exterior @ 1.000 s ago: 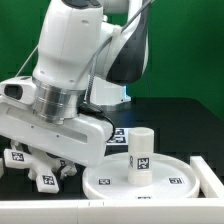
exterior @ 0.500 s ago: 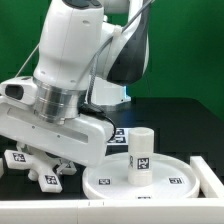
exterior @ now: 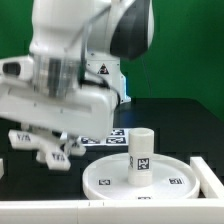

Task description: Assemble round table

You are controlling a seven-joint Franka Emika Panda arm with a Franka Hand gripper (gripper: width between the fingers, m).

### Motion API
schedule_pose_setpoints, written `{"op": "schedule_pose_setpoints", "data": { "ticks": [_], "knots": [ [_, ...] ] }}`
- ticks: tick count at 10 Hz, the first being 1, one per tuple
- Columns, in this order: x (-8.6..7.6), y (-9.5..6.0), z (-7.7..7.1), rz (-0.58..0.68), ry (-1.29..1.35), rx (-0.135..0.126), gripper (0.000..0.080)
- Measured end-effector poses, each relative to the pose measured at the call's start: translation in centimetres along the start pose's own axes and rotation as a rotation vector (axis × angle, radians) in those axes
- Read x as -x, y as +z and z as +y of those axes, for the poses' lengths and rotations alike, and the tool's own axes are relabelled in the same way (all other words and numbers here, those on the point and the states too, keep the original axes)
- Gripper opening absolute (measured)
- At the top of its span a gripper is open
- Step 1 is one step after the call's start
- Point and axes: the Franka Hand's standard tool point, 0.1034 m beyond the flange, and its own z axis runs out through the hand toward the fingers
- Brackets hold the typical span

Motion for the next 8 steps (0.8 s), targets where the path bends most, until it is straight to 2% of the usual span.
{"op": "schedule_pose_setpoints", "data": {
  "ticks": [3,4,5,7,8],
  "knots": [
    [-0.3,-5.1,-1.0,0.106,0.063,-0.097,0.0455],
    [0.0,-5.0,-1.3,0.123,0.078,-0.085,0.0455],
    [-0.5,-4.9,-1.5,0.197,0.072,-0.079,0.0455],
    [-0.2,-4.8,-1.6,0.192,0.071,-0.08,0.0455],
    [-0.3,-5.8,-2.6,0.2,0.123,-0.127,0.0455]
  ]
}}
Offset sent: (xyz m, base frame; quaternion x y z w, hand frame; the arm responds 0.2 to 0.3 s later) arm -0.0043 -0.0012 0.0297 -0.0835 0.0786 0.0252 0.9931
